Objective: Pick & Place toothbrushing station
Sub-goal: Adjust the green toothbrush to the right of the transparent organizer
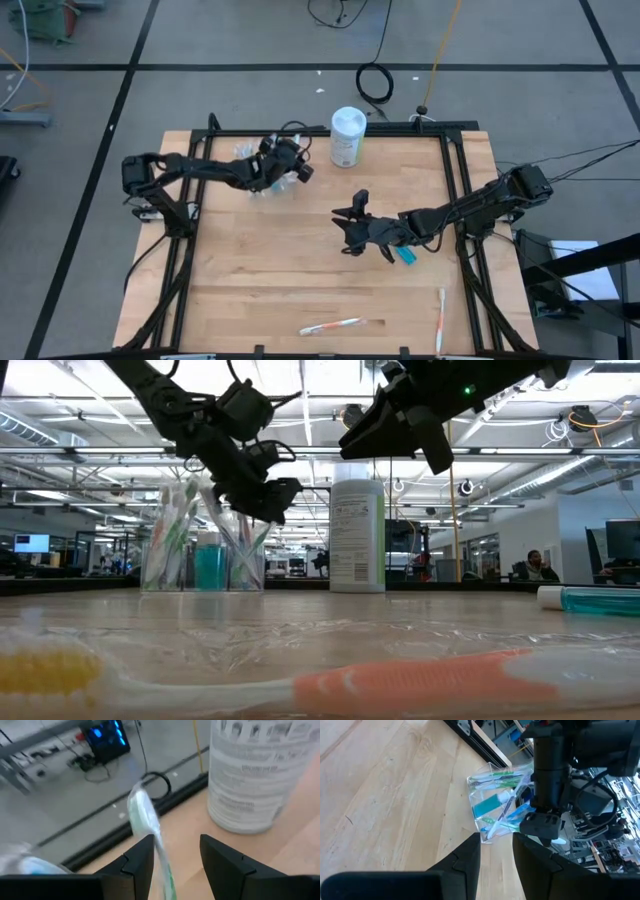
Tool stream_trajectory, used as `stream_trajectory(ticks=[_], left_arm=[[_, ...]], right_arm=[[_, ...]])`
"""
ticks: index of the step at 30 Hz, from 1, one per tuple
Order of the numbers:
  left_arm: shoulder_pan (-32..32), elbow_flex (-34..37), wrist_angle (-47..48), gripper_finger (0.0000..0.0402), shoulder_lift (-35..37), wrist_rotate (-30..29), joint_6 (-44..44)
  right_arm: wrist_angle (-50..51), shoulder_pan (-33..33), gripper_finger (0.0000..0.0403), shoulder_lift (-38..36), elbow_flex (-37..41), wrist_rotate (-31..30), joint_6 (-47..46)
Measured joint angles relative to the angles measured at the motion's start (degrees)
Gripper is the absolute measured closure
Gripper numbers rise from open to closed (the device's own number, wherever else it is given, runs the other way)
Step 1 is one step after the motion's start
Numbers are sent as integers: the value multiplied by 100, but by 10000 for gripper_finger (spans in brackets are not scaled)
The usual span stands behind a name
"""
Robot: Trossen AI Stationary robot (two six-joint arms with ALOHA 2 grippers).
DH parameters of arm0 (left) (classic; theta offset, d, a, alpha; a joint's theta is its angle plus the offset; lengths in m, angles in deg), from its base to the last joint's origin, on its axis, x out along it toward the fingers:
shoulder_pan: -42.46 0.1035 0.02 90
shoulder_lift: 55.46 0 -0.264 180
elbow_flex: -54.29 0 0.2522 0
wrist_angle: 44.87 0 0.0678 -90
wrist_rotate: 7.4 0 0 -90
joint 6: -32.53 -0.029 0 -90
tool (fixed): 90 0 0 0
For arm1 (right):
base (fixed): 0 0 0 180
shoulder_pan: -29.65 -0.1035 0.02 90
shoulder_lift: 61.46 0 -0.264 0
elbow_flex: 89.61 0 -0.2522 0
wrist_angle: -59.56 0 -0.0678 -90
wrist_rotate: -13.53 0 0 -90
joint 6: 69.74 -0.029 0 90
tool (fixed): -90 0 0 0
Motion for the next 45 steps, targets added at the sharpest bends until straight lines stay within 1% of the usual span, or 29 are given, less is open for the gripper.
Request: stream_trajectory(ticks=[4,8,11,17,21,23,27,31,36,39,42,45], left_arm=[[157,0,205,237,0,558,208],[186,0,225,253,0,643,188],[171,0,227,281,0,641,183],[87,0,132,354,0,641,88],[-16,0,70,390,58,647,-48],[-89,0,66,394,130,647,-147],[-252,0,123,376,378,636,-177],[-427,0,598,375,656,565,-115],[-637,0,1444,396,835,77,236],[-712,0,1807,387,841,-111,426],[-740,-2,1990,378,848,-163,504],[-736,-3,2038,384,848,-165,507]], right_arm=[[0,0,293,0,0,0,0],[0,0,293,0,0,0,0],[0,0,293,0,0,0,0],[0,0,293,0,0,0,0],[1,0,293,0,0,0,0],[0,0,293,0,0,2,0],[4,0,293,0,0,0,0],[8,0,293,0,0,0,0],[46,0,293,2,0,0,-1],[46,0,293,2,0,0,0],[46,0,293,2,0,0,0],[46,0,293,2,0,0,0]])
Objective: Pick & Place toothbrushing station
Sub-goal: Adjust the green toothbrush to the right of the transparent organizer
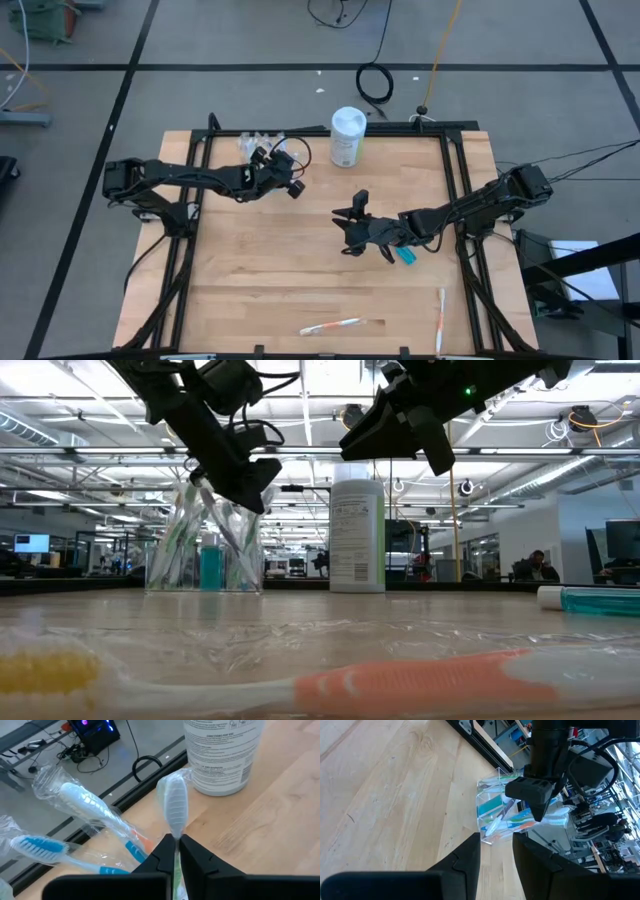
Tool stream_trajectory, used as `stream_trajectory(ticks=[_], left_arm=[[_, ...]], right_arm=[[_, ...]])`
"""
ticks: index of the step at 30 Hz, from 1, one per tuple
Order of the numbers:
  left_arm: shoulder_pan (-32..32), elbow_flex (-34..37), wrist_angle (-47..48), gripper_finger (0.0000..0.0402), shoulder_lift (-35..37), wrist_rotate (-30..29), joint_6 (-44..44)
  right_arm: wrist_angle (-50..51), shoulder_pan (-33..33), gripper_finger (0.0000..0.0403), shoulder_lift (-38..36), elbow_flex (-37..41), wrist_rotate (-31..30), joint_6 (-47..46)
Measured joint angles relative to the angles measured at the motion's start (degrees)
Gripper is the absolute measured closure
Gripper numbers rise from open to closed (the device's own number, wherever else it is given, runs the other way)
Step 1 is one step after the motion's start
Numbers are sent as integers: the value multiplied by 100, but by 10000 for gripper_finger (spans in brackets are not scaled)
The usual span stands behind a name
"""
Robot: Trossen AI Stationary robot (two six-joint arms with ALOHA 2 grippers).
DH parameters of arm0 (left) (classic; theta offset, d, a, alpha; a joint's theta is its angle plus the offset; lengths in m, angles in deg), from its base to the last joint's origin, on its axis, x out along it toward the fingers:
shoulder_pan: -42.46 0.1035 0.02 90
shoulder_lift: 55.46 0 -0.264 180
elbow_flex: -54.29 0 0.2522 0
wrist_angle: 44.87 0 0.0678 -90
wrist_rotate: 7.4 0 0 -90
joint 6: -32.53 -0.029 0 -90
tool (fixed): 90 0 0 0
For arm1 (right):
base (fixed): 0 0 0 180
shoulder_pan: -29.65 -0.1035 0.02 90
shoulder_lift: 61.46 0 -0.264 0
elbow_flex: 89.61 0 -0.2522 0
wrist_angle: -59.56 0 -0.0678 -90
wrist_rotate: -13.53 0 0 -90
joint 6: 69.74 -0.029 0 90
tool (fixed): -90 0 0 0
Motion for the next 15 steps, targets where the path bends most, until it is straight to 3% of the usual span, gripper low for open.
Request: stream_trajectory(ticks=[6,15], left_arm=[[20,1,3,394,-2,1,-2],[136,3,60,315,-11,-152,-938]], right_arm=[[0,0,293,0,0,0,-2],[-2,0,293,0,0,0,241]])
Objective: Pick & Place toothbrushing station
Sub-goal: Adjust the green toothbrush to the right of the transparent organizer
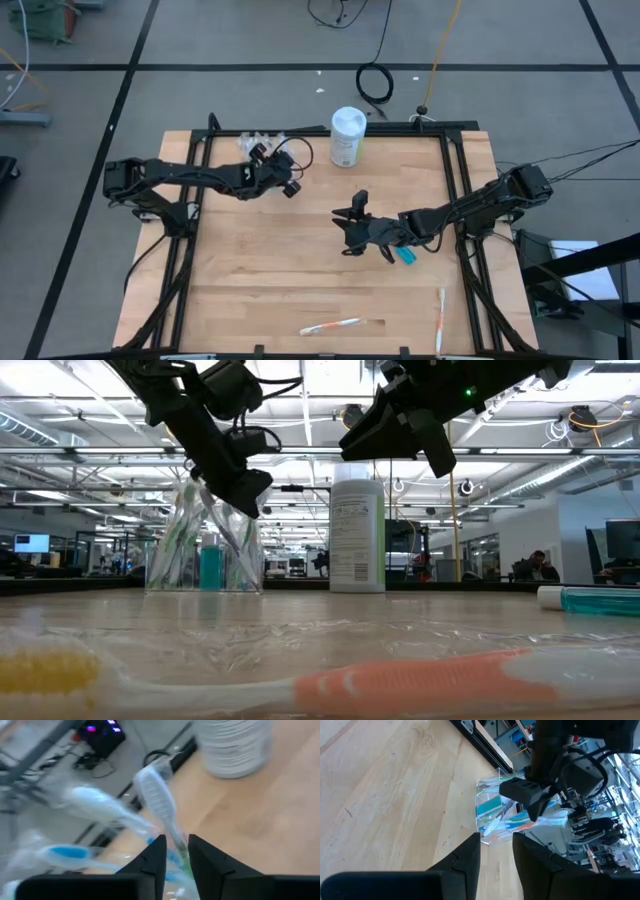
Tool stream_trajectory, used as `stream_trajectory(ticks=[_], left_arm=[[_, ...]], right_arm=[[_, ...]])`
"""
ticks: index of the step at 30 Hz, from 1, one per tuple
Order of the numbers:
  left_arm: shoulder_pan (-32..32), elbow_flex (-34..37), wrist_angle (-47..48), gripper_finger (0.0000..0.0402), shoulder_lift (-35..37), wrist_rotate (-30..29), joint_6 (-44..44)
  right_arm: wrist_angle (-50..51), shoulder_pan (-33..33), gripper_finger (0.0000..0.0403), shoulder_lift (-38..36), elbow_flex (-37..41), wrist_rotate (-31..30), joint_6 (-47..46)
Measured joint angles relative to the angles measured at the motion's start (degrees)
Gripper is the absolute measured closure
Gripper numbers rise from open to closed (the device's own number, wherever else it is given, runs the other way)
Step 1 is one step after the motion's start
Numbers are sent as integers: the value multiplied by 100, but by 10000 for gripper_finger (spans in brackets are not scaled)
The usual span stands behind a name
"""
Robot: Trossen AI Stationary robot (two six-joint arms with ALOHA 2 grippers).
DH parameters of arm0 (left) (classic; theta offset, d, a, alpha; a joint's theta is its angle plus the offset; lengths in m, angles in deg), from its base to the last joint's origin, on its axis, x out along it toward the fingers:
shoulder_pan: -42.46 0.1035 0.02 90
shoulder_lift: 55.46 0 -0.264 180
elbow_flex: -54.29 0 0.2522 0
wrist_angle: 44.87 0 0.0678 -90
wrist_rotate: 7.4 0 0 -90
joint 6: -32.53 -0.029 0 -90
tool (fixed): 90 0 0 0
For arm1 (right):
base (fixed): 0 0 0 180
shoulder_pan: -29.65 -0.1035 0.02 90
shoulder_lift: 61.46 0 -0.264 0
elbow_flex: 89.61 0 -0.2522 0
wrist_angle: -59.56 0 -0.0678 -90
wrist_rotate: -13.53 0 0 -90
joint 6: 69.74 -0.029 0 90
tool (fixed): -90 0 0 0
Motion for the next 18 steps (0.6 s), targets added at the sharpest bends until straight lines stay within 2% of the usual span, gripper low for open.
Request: stream_trajectory(ticks=[5,13,18], left_arm=[[62,7,42,290,19,-936,-31],[37,9,204,284,463,-1001,-361],[185,9,285,284,724,-792,-698]], right_arm=[[0,0,293,0,0,2,-93],[0,0,293,0,0,2,-110],[0,0,293,0,0,3,-111]])
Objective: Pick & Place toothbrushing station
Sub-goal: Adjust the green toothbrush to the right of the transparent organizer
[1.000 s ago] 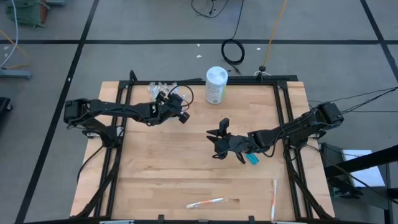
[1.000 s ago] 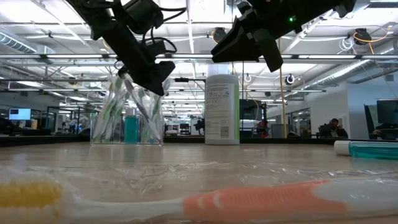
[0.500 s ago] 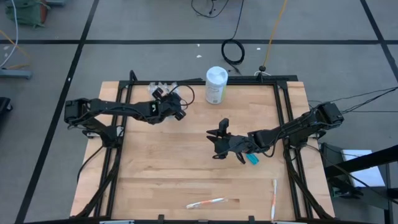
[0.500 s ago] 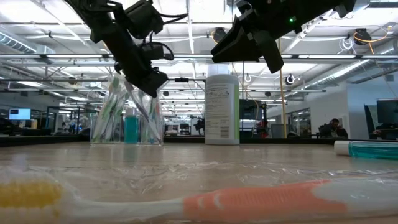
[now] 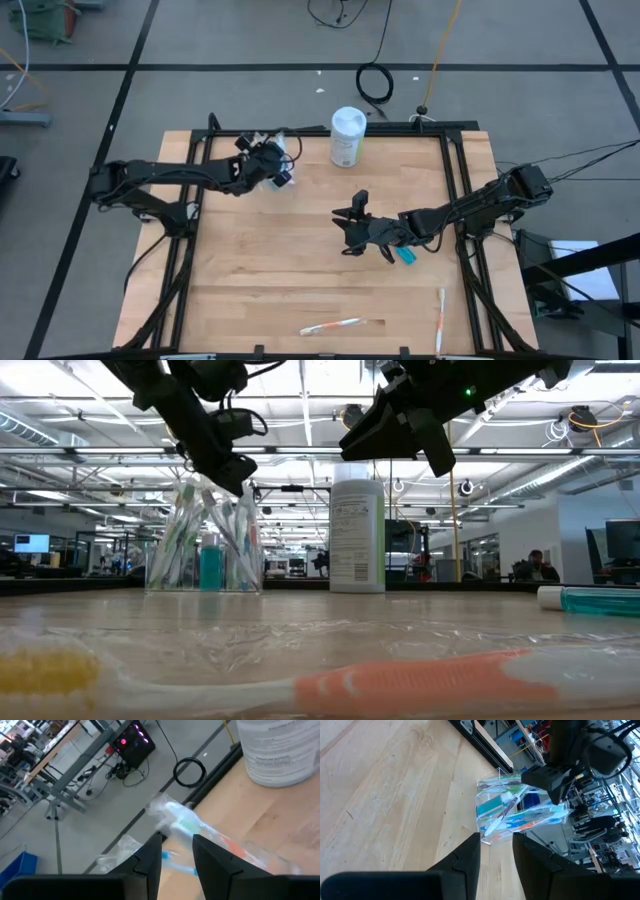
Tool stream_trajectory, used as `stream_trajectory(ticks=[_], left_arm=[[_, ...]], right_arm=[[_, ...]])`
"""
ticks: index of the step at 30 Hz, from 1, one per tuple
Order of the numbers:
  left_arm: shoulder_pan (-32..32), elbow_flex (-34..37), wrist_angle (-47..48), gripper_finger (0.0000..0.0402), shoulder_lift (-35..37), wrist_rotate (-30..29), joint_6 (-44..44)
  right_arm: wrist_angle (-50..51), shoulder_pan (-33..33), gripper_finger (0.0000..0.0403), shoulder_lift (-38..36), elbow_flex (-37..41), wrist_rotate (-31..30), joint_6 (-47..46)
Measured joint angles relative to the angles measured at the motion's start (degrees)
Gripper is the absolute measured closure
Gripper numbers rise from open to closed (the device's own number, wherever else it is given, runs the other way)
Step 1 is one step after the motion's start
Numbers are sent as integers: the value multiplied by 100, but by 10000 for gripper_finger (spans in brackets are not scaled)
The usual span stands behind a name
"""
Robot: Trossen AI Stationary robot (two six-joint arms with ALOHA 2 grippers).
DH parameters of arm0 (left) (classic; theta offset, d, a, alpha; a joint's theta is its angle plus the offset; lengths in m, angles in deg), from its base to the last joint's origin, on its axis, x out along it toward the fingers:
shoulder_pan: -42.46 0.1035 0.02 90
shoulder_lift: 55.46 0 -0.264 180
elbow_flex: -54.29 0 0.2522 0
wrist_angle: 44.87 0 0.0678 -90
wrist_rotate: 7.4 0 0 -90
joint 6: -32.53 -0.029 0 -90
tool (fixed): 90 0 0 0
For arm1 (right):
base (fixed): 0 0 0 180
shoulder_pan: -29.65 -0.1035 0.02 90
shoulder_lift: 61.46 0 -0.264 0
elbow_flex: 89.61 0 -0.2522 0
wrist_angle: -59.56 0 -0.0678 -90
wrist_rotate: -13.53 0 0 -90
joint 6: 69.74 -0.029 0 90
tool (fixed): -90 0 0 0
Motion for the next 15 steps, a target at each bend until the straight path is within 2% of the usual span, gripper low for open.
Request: stream_trajectory(ticks=[3,10,13,15], left_arm=[[107,-2,-33,284,61,37,-17],[411,-2,69,284,70,1066,-61],[379,-2,95,284,184,1139,-427],[320,-17,63,284,344,1070,-519]], right_arm=[[-2,0,293,0,0,-1,-1],[-3,0,293,0,0,6,-290],[-2,10,293,0,0,124,-429],[-4,71,293,0,0,458,-612]])
